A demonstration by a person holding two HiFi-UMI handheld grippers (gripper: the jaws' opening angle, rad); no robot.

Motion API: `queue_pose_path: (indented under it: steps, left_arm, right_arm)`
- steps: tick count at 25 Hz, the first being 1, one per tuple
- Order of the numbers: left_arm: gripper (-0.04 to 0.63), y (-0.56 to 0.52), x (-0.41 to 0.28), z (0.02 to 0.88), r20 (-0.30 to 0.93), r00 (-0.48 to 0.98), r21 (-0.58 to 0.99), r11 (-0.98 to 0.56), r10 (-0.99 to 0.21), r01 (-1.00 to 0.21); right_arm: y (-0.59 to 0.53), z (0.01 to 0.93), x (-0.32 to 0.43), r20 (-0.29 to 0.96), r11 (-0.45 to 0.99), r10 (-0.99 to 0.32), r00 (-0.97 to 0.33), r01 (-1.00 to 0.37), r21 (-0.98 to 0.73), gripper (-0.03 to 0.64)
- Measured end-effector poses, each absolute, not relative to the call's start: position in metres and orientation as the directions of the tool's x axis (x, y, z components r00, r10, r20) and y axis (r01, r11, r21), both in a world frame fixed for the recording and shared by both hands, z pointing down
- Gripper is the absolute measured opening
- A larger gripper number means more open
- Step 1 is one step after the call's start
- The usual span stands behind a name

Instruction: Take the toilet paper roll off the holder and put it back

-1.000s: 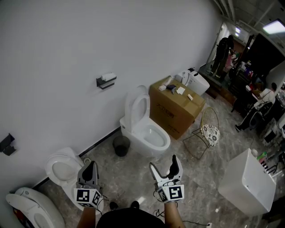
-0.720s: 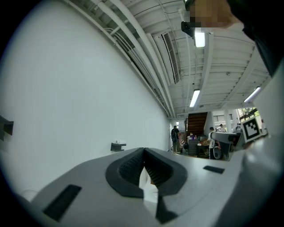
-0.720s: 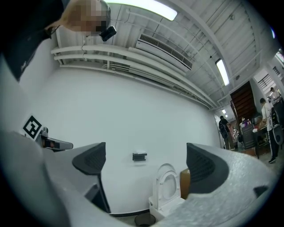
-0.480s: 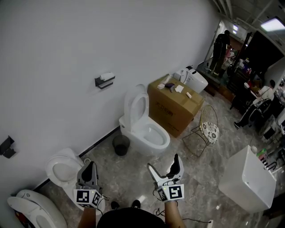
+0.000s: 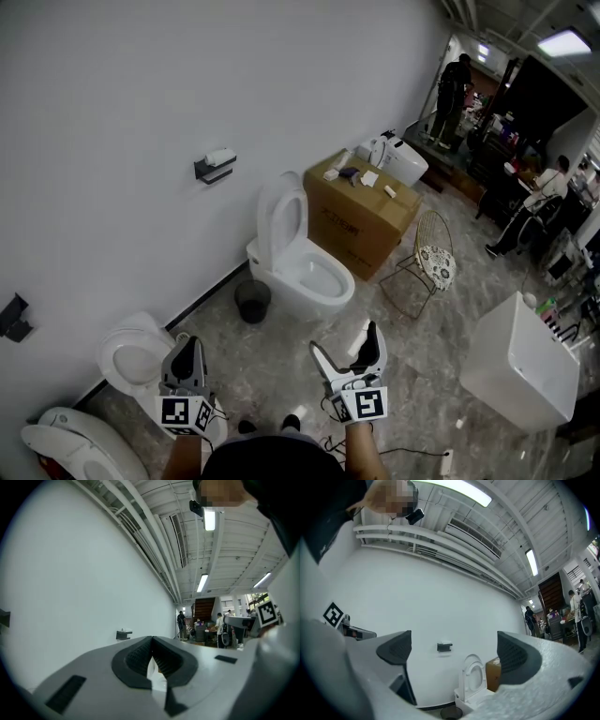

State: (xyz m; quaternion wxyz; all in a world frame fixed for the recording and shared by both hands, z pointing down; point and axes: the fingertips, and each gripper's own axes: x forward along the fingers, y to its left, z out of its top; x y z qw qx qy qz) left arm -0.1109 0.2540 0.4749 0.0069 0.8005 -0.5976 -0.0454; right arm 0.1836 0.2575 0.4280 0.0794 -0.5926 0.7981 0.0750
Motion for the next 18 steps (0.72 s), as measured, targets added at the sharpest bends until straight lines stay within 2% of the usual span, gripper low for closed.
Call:
queue_pose_path:
  steps: [18]
  left_arm:
    - [0.003,0.271,-0.138,0.475,-0.051,0.32,0.082,-0.324,-0.946,-0.943]
  right_arm:
    - [0.289,0.44,0.16,-0.184,0.24,-0.953,-0.241,-0.97,0.028,0.548]
